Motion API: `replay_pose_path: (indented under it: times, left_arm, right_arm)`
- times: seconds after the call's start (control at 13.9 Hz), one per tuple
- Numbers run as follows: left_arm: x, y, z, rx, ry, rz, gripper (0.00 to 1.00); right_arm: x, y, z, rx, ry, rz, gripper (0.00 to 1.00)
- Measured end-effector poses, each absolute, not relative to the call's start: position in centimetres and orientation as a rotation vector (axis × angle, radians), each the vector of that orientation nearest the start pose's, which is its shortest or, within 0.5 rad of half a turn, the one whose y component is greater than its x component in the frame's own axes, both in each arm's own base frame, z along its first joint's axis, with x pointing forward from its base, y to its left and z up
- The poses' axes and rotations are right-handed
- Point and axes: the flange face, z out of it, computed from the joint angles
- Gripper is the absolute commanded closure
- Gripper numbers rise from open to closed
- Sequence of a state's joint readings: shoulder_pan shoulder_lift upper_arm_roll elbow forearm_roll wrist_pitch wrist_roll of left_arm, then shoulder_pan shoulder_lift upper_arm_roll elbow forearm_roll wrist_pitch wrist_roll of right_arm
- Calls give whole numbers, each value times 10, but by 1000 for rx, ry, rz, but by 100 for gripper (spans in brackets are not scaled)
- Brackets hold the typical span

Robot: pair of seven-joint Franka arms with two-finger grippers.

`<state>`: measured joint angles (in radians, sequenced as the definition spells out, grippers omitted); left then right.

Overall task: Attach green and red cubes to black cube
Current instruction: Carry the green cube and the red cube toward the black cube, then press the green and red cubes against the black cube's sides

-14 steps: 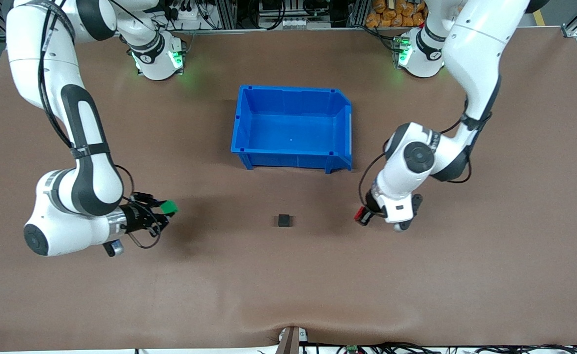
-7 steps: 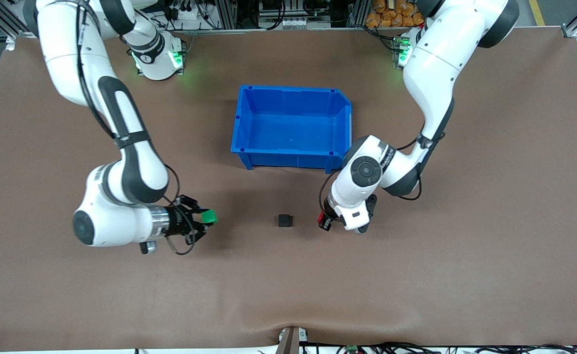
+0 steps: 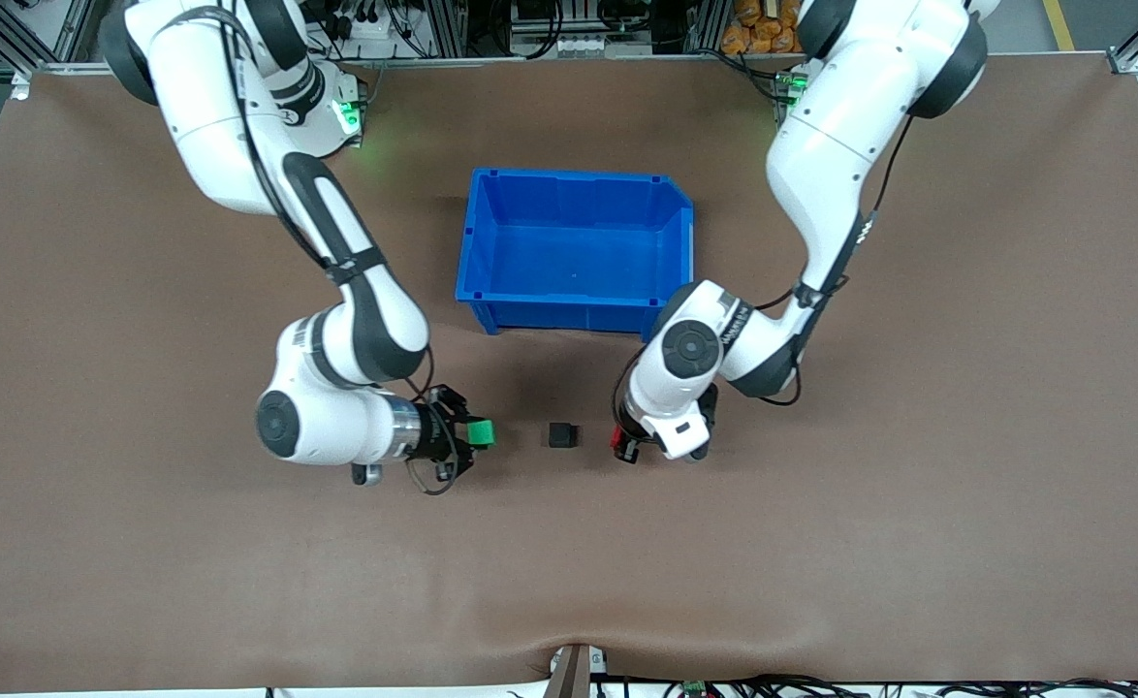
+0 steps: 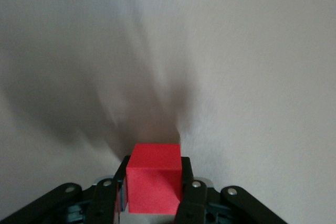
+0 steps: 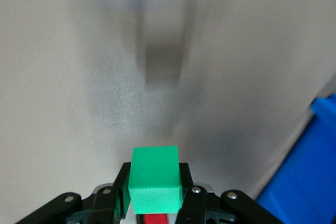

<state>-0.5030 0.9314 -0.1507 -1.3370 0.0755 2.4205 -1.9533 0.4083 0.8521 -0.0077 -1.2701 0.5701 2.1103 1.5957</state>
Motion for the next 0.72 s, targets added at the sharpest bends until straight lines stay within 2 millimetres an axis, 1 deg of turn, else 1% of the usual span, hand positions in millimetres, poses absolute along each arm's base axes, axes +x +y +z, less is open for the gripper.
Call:
replay_pose_path:
  times: [0.14, 0.22, 0.43, 0.72]
  left_arm:
    - [606, -458, 184, -2588, -2092, 13, 100]
    - [604, -462, 182, -2566, -2128, 14, 100]
    - [606, -461, 182, -2505, -2204, 19, 100]
    - [607, -461, 182, -2420, -2298, 37, 100]
  right_arm:
    - [676, 336, 231, -2047, 1969, 580, 100]
    - [673, 344, 225, -2041, 1977, 572, 100]
    - [664, 364, 212, -2039, 1975, 551, 100]
    - [658, 377, 192, -1999, 2007, 534, 100]
